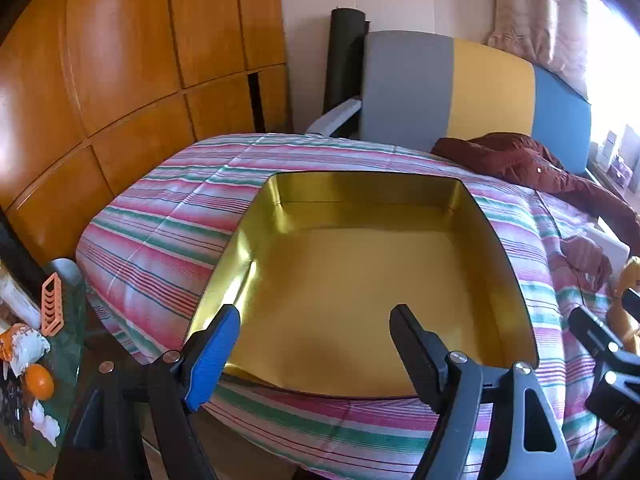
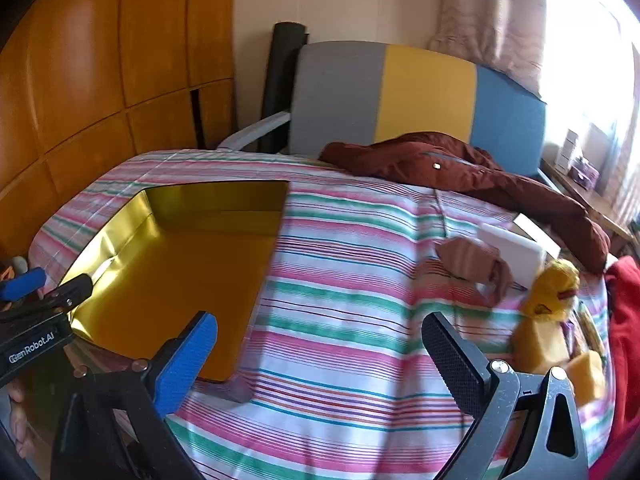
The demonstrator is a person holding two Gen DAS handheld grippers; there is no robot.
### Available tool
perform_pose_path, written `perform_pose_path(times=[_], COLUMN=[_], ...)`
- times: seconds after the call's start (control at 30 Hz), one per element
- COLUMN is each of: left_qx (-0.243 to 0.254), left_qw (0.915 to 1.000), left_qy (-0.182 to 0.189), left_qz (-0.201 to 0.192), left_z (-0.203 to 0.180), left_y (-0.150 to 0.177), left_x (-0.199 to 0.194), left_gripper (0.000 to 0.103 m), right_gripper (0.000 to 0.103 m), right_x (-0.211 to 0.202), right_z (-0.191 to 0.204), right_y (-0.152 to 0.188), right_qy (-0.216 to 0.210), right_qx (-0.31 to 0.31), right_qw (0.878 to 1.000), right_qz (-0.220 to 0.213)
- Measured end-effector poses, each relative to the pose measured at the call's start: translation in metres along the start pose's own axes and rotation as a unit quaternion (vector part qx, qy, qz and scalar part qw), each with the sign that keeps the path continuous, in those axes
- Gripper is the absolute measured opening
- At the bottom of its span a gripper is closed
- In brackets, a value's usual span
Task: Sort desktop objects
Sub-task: 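Move both tools from the gold tray toward the pile of items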
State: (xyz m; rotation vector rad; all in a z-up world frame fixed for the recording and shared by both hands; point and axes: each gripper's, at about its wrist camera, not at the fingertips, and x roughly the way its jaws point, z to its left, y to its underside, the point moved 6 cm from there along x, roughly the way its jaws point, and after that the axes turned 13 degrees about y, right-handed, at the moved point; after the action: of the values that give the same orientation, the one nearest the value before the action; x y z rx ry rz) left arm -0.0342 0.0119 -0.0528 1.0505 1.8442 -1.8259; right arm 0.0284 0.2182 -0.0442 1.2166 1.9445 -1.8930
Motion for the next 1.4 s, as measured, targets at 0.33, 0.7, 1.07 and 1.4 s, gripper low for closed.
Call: perform_pose_path(times=[0.33, 0.7, 1.07, 1.4], left_qx=[0.051, 0.117, 0.198, 0.234], left_qw=[0.9978, 0.9781, 0.9320, 0.9059], left_qy=[0.040, 0.172, 0.301, 0.346], left_qz=[-0.013, -0.016, 0.037, 0.071], left_z=[-0.037, -0.125, -0.240, -0.313], left_y=[-0.008, -0.012, 0.012, 0.034], left_x=[0.002, 0.000, 0.013, 0.019], left_gripper=[0.079, 0.085, 0.103, 0.100], right_gripper=[0.103, 0.103, 0.103, 0.103], right_x=[-0.011, -0.035, -0.046, -0.029], right_z=[-0.073, -0.213, -0.315, -0.332], right_y=[0.005, 0.036, 0.069, 0.081], right_qy=[0.040, 0.130, 0.169, 0.134], right_qx=[0.054, 0.185, 0.310, 0.363], right_qw=[0.998, 0.973, 0.934, 0.919], right_qz=[-0.002, 0.036, 0.055, 0.072])
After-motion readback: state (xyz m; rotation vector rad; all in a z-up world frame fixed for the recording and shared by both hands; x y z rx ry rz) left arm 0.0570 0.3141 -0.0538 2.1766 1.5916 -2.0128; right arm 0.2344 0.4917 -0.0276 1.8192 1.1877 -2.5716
